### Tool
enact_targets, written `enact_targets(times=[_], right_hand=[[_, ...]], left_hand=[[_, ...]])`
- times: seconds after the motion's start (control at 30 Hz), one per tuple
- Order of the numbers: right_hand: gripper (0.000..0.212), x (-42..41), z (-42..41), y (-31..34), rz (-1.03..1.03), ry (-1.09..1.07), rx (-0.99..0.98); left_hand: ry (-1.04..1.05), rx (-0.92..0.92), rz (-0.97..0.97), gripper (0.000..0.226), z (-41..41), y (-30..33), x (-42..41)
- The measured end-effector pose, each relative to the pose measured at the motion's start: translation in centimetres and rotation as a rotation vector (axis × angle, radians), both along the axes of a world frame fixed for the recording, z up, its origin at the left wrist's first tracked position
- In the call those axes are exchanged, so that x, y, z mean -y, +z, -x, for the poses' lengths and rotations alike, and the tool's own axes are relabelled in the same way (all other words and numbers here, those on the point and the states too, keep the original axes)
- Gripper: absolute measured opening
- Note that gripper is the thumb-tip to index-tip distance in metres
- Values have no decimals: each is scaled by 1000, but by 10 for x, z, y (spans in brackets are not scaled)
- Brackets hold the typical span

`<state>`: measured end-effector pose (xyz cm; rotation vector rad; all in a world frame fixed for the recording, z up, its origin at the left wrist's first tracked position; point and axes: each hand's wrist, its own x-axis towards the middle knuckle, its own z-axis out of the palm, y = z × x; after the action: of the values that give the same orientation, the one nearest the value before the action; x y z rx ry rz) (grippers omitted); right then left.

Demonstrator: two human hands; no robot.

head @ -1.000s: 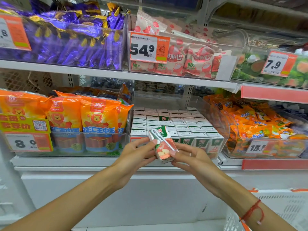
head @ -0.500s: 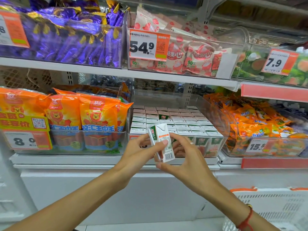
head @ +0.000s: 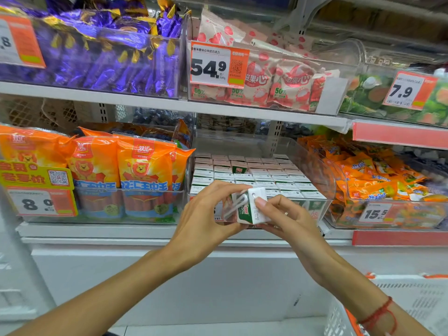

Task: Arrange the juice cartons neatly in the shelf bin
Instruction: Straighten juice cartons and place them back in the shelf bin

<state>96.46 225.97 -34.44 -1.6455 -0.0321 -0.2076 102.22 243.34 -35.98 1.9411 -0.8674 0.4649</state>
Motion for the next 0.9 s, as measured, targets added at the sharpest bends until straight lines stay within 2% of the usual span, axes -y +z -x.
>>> enact_targets(times=[0.13,0.2,0.3,0.4,0.47,0.57,0.7,0.8,0.9], right_hand=[[47,5,0,-1,-1,22,-19],[40,6,0,-2,28,25,7],[23,3,1,-3,174,43,113],[41,-1,2,-8,353,84,214],[44,-5,2,-9,405,62,251],[35,-9,1,-5,334,-10,281],[16,-14,0,1,160,-73,256],[7,-16,-3,3,15,-78,161],[12,-15,-4,7,-14,-80,72]], left_hand=[[-54,-87,32,64,-1,-3,1],[-102,-220,81,62,-2,-3,2],[-175,-461,234,54,-4,2,2],[-188,-707,431,60,-8,7,-2],[-213,-834,510,58,-9,7,-4],[-216,-941,524,47,-8,8,-5],[-213,-1121,404,48,-6,8,-4],[-185,-1244,327,60,-5,6,-3],[-163,-1289,303,73,-7,4,0]])
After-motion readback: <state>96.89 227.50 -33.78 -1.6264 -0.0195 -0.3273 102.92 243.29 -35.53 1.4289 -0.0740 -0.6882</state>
